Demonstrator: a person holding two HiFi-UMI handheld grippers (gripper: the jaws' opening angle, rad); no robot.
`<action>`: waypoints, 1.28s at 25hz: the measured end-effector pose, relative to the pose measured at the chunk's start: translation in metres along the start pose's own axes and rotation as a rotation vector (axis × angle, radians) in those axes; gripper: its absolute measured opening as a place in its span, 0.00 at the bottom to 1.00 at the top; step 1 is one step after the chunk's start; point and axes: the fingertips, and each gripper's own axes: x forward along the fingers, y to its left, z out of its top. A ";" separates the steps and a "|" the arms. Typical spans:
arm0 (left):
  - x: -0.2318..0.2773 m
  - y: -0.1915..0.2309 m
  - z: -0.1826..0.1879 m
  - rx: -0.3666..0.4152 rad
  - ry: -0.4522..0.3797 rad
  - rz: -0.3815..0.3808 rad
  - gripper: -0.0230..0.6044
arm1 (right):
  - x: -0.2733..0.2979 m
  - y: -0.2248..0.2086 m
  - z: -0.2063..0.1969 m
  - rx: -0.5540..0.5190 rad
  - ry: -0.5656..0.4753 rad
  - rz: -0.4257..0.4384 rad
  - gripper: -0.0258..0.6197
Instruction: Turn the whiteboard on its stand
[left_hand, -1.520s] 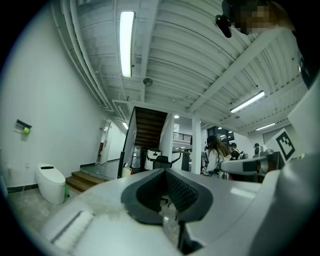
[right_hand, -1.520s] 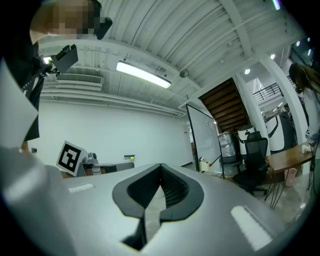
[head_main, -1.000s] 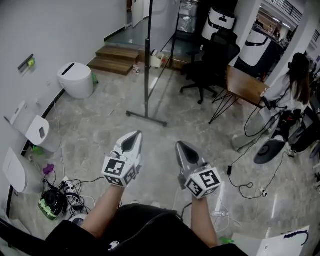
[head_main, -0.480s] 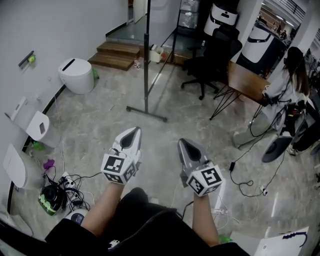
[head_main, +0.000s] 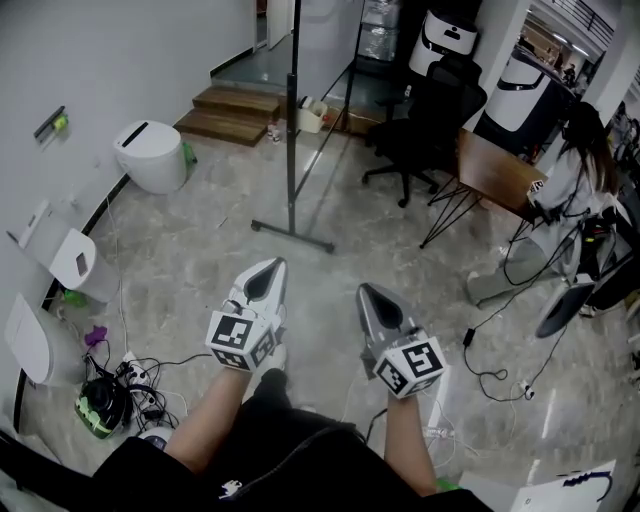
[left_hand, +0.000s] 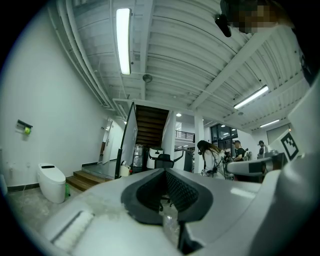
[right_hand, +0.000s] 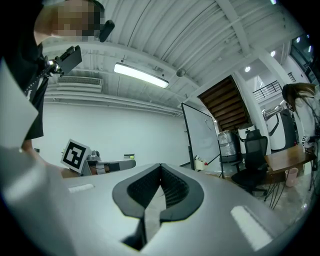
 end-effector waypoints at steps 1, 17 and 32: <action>0.005 0.004 0.000 -0.001 0.000 -0.002 0.04 | 0.006 -0.002 0.001 -0.001 0.000 0.001 0.05; 0.099 0.081 0.005 -0.012 0.033 -0.046 0.04 | 0.111 -0.053 0.005 0.005 0.018 -0.033 0.05; 0.190 0.170 0.013 -0.036 0.031 -0.141 0.04 | 0.223 -0.088 0.013 -0.030 0.034 -0.106 0.05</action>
